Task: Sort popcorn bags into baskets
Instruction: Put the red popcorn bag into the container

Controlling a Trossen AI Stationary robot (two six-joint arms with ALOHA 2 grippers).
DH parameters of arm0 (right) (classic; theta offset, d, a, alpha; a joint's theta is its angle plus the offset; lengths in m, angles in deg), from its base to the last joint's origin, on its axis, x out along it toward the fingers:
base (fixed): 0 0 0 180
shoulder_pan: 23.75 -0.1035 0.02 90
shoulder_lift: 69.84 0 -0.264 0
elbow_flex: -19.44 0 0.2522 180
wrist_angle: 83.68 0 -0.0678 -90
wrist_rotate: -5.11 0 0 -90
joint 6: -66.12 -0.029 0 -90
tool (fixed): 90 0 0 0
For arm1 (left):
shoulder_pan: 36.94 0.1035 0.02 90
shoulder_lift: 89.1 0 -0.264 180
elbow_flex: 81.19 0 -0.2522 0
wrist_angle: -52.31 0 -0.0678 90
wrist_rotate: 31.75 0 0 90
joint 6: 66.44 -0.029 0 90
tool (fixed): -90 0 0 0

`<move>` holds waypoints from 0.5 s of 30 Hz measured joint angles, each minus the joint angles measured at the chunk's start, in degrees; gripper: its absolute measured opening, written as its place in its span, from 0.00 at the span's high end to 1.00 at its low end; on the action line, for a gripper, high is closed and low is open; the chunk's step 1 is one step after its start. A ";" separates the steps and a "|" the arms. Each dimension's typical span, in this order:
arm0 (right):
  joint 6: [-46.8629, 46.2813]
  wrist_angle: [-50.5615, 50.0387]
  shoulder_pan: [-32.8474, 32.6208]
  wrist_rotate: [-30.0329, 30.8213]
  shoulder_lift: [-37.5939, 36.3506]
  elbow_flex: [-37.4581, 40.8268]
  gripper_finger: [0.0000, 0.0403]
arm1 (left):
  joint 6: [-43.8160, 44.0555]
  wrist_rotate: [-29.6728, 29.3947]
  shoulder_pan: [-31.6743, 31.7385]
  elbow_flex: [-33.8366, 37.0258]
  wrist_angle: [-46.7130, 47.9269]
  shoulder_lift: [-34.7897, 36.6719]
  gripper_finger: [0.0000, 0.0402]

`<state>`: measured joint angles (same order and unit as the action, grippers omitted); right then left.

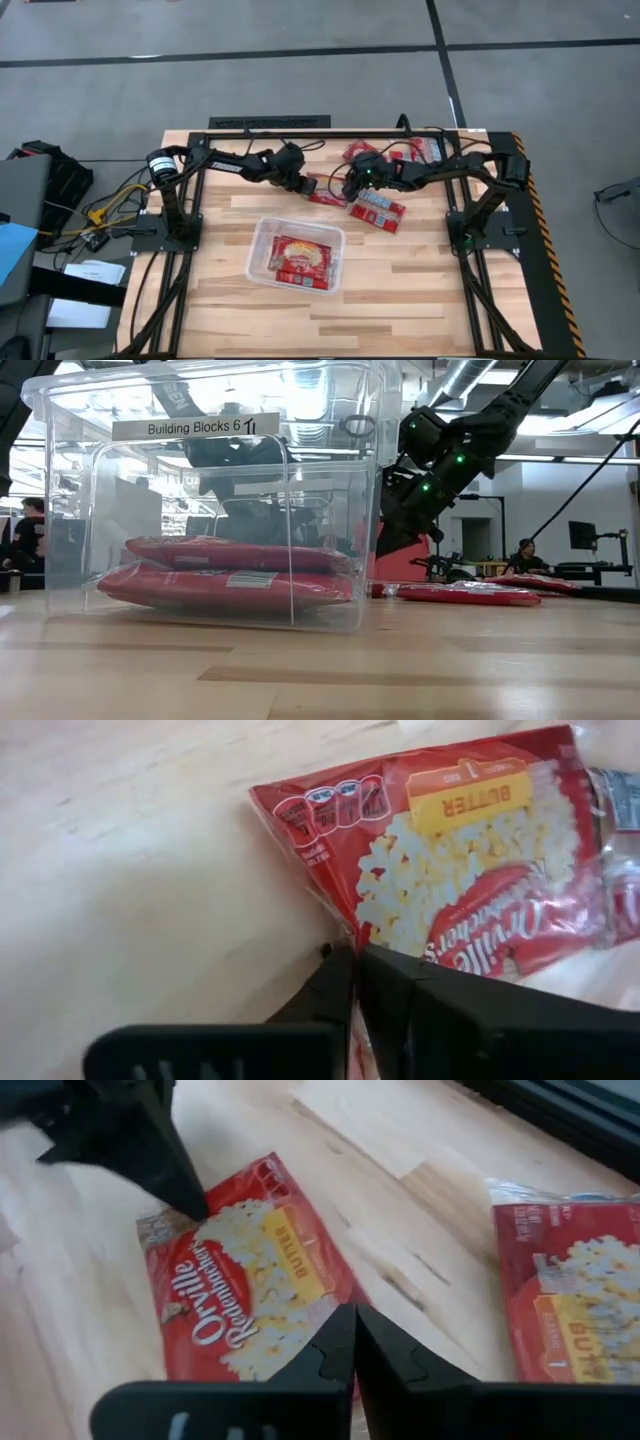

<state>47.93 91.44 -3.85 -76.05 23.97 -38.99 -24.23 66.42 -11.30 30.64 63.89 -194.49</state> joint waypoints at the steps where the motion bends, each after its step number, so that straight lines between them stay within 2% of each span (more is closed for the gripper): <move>1: 0.03 -0.28 -0.04 -0.01 -0.42 0.00 0.93 | 0.51 0.17 0.00 0.00 0.11 0.48 1.00; 8: 0.05 -2.02 0.79 0.09 -5.73 0.00 0.97 | 1.15 0.58 -0.17 -1.11 0.10 6.09 1.00; 15: 0.19 -6.20 2.45 0.58 -14.86 -0.02 0.90 | 1.58 0.06 0.04 -1.25 0.22 13.17 1.00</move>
<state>48.12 85.23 -1.40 -75.47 9.12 -39.01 -22.65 66.48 -11.25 29.39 64.11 -181.32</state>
